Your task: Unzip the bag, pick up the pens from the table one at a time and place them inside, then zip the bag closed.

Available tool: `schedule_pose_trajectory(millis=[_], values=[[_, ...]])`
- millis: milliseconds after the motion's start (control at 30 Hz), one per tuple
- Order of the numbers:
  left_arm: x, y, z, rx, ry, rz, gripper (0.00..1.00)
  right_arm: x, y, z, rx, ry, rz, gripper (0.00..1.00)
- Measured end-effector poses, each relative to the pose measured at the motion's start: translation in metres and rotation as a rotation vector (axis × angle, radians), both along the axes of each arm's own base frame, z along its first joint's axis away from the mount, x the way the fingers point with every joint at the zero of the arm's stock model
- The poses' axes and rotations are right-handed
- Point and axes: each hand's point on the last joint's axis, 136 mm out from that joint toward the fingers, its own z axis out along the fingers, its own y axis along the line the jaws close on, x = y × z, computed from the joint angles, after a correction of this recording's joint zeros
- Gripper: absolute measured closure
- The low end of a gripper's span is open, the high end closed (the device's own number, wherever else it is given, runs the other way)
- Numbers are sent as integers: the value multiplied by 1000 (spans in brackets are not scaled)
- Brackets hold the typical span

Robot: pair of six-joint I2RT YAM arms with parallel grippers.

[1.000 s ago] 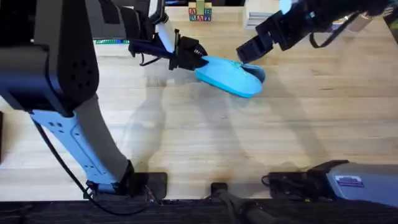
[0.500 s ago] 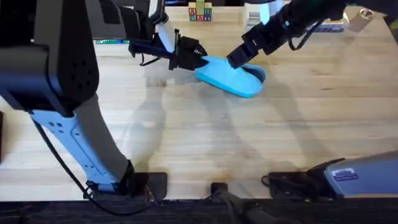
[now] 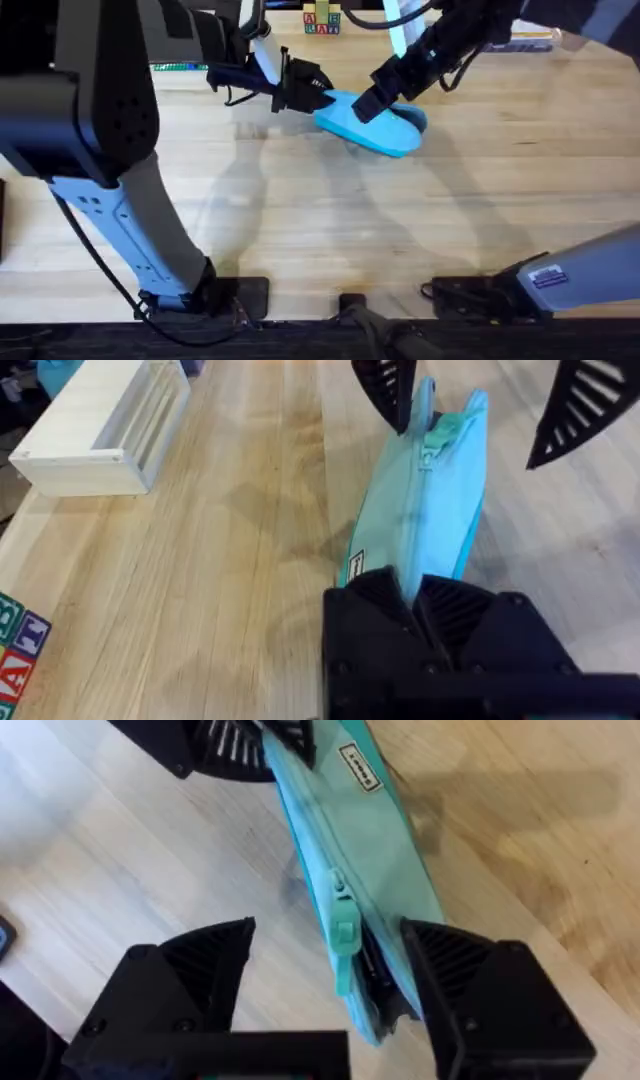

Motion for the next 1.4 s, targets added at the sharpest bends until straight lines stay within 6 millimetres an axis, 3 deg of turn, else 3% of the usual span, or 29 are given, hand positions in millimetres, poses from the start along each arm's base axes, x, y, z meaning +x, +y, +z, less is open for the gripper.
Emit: schedule_pose_trajectory(millis=[300,600,700,1133,1267,1400], values=[[0,0,0,0,0,1,958,0,0,-2,-1,4,0,216],[0,0,0,0,3,1,958,0,0,-2,-1,4,-1,465],[-2,2,-1,2,22,4,958,0,0,-2,-2,4,-1,600],[-3,3,-1,3,37,6,958,0,0,-2,-4,3,-1,744],[-3,3,-1,3,36,6,958,0,0,-2,-2,3,-1,947],[-3,3,-1,3,37,6,958,0,0,-2,-1,4,-1,970]])
